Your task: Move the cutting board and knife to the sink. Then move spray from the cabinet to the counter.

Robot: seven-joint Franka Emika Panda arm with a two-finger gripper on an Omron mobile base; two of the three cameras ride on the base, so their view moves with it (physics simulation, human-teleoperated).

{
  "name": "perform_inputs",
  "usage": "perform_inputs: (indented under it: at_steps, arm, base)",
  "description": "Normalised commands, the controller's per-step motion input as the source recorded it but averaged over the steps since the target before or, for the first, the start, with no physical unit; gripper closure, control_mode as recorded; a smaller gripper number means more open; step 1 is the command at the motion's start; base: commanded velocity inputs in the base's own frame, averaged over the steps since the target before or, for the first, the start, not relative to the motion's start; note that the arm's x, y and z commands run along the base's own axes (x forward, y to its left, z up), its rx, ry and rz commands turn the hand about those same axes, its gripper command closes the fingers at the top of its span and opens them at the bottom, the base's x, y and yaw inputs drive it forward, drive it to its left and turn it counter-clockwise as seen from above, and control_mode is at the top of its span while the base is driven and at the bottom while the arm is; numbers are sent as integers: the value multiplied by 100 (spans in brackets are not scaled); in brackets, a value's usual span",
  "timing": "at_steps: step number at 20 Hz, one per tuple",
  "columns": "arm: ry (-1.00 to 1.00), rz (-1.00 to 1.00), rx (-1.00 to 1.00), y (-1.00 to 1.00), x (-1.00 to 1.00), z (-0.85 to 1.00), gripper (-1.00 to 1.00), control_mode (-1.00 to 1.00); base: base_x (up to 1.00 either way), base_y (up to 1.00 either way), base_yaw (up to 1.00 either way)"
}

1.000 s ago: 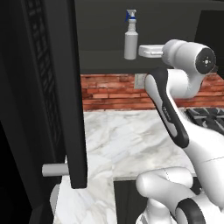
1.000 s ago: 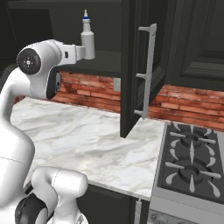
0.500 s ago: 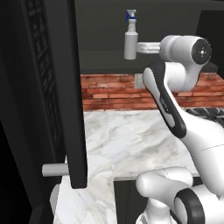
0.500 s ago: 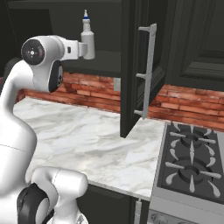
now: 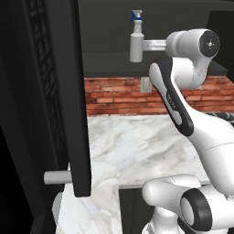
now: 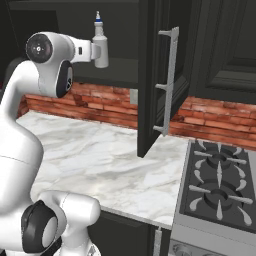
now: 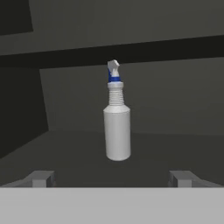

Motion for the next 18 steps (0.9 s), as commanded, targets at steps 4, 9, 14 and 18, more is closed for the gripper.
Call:
perform_inputs:
  at_steps: [4,9,14,18]
  arm:
    - [-1,0,0,0,0,0,-100,-100]
    - [-23,0,-3,0,1,-1,-100,-100]
    - [-18,0,-1,0,5,-1,-100,-100]
    - [-2,0,0,0,10,0,-100,-100]
  base:
    - [0,0,0]
    - [0,0,0]
    - [0,0,0]
    - [0,0,0]
